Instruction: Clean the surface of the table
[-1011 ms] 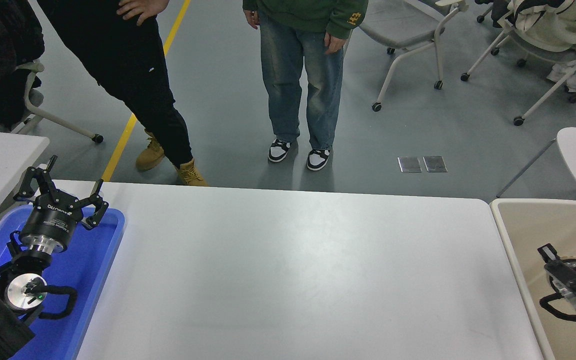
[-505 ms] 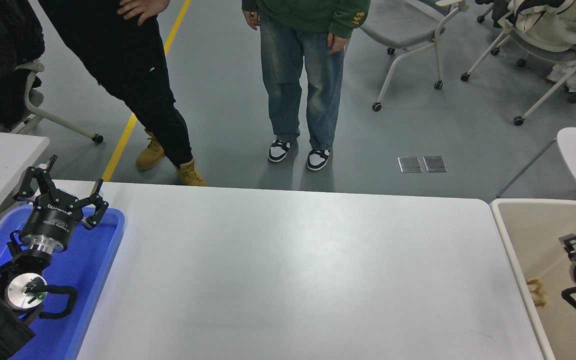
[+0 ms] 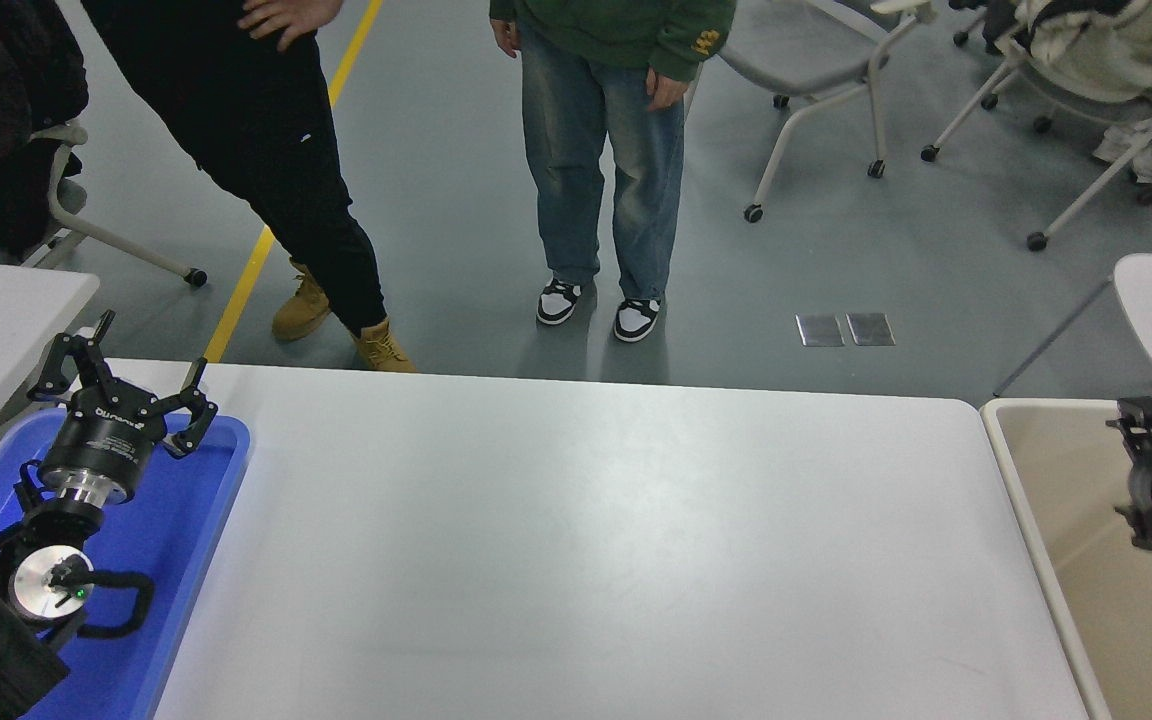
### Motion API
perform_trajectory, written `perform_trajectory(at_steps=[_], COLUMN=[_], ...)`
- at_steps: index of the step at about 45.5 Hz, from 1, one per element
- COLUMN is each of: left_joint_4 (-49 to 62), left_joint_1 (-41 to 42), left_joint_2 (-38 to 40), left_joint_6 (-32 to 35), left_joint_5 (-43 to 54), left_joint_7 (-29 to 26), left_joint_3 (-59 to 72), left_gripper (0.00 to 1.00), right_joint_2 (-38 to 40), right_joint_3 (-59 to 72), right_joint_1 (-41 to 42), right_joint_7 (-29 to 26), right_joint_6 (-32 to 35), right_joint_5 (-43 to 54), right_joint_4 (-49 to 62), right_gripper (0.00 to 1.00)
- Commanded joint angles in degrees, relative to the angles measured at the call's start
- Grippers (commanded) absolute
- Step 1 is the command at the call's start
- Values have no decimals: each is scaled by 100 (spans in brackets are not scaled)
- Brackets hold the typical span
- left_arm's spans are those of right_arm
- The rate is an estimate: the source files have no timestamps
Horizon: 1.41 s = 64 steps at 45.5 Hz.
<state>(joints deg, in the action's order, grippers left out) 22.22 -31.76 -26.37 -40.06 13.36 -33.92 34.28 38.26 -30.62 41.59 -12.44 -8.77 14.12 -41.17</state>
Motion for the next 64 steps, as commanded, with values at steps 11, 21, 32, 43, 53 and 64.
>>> perform_trajectory(at_steps=[11, 21, 32, 43, 53, 64], left_joint_4=[-7, 2, 2, 2, 2, 2], left_joint_1=[3, 3, -5, 3, 3, 3], left_joint_2=[0, 0, 0, 0, 0, 0], left_joint_6=[-1, -1, -1, -1, 7, 7], left_joint_5=[0, 0, 0, 0, 0, 0], left_joint_7=[0, 0, 0, 0, 0, 0], left_joint_3=[0, 0, 0, 0, 0, 0], left_gripper=[100, 100, 100, 100, 100, 100], right_joint_2=[-1962, -2797, -3552, -3642, -3650, -3650], right_joint_3=[-2132, -2668, -2774, -2651, -2546, -2133], right_joint_1=[-213, -450, -792, -890, -916, -995], right_joint_7=[716, 1331, 2226, 2808, 2869, 3256], right_joint_6=[-186, -116, 209, 332, 482, 482], right_joint_5=[-6, -6, 3, 38, 117, 117], right_joint_4=[-427, -356, -356, -269, 30, 57], right_gripper=[100, 100, 100, 100, 100, 100])
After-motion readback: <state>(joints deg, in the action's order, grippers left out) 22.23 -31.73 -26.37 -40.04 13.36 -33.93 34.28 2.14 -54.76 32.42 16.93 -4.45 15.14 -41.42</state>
